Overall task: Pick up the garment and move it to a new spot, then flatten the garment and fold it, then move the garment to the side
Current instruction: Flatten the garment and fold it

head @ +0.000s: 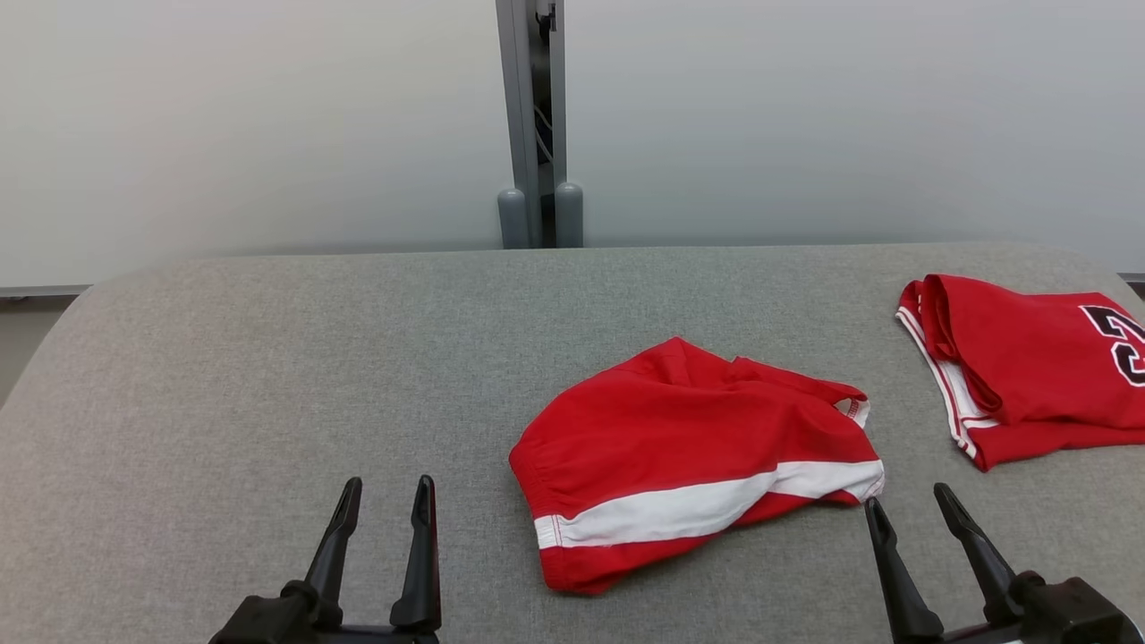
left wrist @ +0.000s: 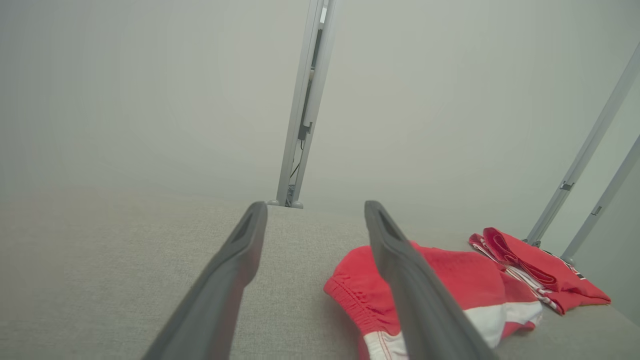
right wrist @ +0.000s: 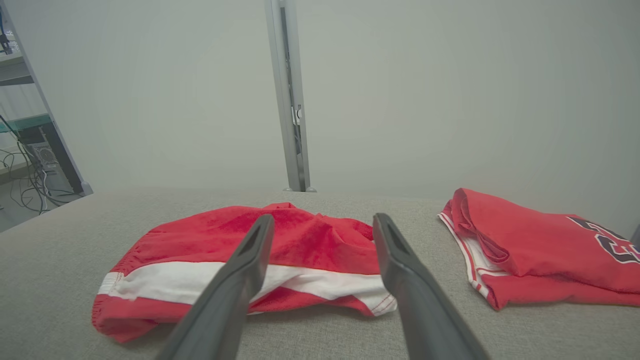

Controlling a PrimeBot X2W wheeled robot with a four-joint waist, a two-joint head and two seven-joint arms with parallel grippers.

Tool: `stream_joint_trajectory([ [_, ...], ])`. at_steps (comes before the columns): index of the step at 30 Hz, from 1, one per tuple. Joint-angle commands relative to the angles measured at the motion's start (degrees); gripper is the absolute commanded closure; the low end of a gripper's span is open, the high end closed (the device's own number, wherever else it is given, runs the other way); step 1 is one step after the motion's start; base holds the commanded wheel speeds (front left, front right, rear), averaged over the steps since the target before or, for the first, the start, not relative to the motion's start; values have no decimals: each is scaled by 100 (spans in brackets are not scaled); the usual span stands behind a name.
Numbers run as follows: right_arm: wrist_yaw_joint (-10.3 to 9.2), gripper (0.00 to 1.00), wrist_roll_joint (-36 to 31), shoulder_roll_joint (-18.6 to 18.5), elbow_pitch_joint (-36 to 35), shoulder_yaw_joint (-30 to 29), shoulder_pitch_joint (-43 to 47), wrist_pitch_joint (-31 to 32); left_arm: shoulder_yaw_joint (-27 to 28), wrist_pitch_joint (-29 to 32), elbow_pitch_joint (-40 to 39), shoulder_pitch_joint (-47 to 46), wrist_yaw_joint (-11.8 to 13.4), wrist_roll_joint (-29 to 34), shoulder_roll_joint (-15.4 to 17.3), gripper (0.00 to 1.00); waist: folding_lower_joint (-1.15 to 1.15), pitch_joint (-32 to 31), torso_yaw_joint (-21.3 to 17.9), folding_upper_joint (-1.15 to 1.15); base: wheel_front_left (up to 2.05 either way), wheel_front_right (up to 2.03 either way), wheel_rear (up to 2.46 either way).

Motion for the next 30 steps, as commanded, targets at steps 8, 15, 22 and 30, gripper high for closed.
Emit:
stream_joint_trajectory([
  [8,1,0,52,43,12,-19,92,-28,1,3,45,98,-10,148,23,0,0,-76,0,0,0,0,0],
  [15,1,0,41,28,36,-37,44,-28,-17,3,96,80,17,251,23,0,0,-83,18,0,0,0,0],
  [22,1,0,56,20,57,-52,42,-28,-27,3,164,101,84,454,21,0,0,-93,12,0,0,0,0],
  [30,1,0,74,18,64,-55,-24,-28,-168,3,680,78,-46,368,21,0,0,-26,-31,0,0,0,0],
])
